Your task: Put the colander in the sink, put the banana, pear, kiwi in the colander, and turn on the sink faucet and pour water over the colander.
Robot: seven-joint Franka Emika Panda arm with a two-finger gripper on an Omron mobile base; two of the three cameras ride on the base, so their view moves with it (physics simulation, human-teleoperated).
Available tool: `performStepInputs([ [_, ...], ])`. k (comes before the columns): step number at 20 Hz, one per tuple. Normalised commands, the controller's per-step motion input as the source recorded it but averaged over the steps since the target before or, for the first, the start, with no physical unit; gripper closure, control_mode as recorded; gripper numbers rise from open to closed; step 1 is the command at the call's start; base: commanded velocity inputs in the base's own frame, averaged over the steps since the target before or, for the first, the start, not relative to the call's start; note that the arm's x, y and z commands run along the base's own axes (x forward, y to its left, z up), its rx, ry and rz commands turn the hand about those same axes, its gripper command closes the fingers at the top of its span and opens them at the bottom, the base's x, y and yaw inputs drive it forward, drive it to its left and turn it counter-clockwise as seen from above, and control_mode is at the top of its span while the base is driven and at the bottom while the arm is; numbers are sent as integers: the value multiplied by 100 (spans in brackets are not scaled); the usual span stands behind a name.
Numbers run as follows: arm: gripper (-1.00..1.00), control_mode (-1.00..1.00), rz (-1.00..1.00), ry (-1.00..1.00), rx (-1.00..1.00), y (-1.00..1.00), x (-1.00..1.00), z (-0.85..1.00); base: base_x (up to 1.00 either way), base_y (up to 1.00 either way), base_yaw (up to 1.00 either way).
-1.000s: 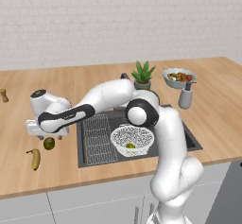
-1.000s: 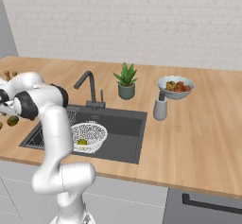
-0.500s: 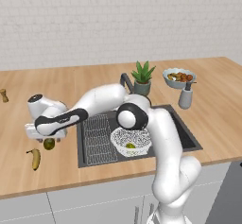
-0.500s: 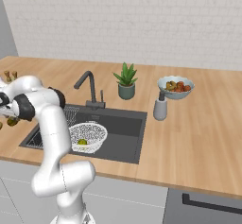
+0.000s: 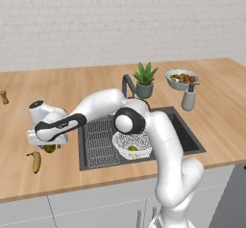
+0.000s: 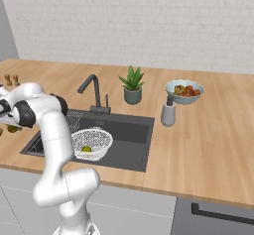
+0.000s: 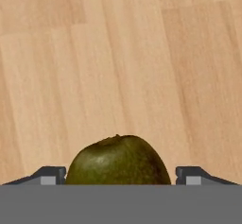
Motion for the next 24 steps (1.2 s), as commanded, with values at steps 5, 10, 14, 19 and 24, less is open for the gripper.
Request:
performStepInputs([
  [5,100,-100,0,2,0,0,0,-2,0,0,0],
  [10,100,-100,0,0,0,-38,-1,-1,0,0,0],
  [14,100,-100,0,0,0,-100,-25,1,0,0,0],
  [19,100,-100,0,0,0,-100,-34,13,0,0,0],
  [24,100,-100,0,0,0,-100,-29,5,0,0,0],
])
